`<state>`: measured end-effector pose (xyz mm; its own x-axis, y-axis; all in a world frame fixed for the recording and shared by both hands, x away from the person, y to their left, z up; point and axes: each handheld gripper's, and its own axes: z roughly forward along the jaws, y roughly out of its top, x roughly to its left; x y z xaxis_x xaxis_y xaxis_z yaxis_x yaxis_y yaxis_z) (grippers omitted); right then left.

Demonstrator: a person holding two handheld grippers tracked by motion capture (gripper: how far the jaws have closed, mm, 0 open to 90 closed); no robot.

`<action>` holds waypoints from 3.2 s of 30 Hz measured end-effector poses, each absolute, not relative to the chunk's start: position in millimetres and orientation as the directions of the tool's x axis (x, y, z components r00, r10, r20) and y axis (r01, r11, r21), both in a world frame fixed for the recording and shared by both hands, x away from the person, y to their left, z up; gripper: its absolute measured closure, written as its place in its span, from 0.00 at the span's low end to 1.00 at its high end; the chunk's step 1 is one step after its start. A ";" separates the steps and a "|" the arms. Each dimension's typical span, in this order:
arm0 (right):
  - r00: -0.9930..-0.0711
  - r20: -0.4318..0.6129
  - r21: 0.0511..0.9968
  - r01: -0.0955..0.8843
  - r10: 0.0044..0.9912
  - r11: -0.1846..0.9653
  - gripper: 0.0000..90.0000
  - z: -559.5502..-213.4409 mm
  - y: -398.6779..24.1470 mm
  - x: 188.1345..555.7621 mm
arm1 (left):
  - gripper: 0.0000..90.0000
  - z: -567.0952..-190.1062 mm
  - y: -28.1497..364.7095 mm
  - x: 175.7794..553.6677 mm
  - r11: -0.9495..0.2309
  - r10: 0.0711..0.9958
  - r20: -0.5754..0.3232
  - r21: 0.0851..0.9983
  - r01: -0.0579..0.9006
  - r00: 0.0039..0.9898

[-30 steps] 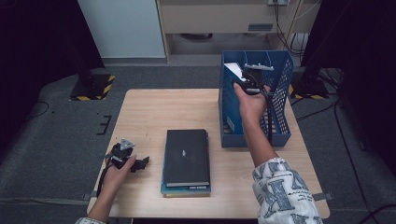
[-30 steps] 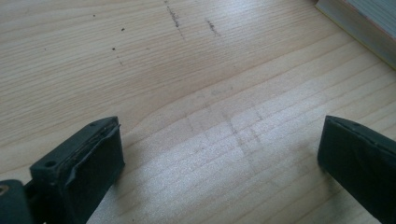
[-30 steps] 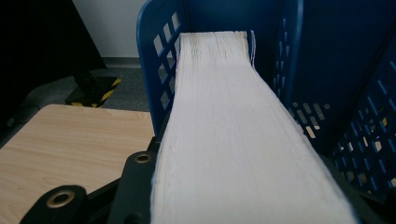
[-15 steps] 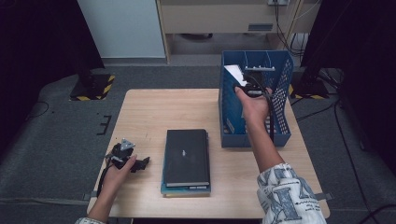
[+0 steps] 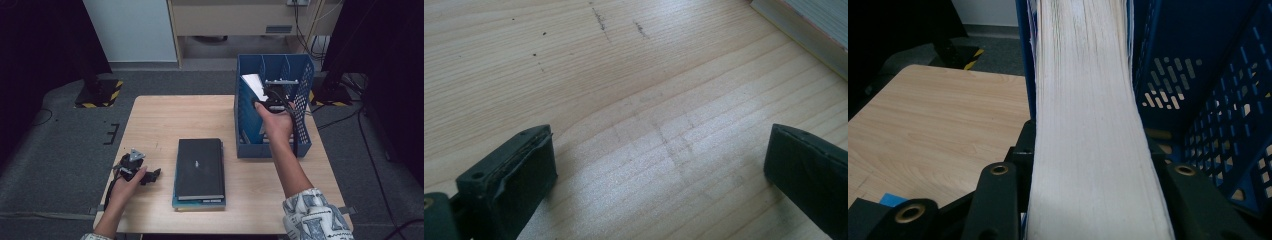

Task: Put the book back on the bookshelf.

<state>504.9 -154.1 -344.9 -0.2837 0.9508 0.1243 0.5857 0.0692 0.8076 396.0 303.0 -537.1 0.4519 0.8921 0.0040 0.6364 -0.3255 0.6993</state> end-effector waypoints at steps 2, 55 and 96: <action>-0.291 0.116 0.808 0.584 0.950 0.080 0.65 -344.9 -152.2 502.9 | 0.00 -537.0 303.0 396.0 -0.326 0.892 0.004 0.699 0.636 0.452; -0.281 0.065 0.809 0.576 0.958 0.114 0.67 -335.7 -143.0 507.0 | 0.00 -537.0 302.9 395.8 -0.332 0.888 0.004 0.699 0.633 0.460; -0.181 0.040 0.824 0.562 0.983 0.070 0.64 -337.5 -121.0 565.2 | 0.00 -536.8 302.9 395.9 -0.337 0.885 0.006 0.697 0.632 0.466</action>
<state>565.2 -121.0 -337.5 -0.1808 0.9827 0.0403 0.5623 0.0696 0.8240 395.9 302.9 -536.8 0.4656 0.8850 0.0058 0.6324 -0.3373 0.6973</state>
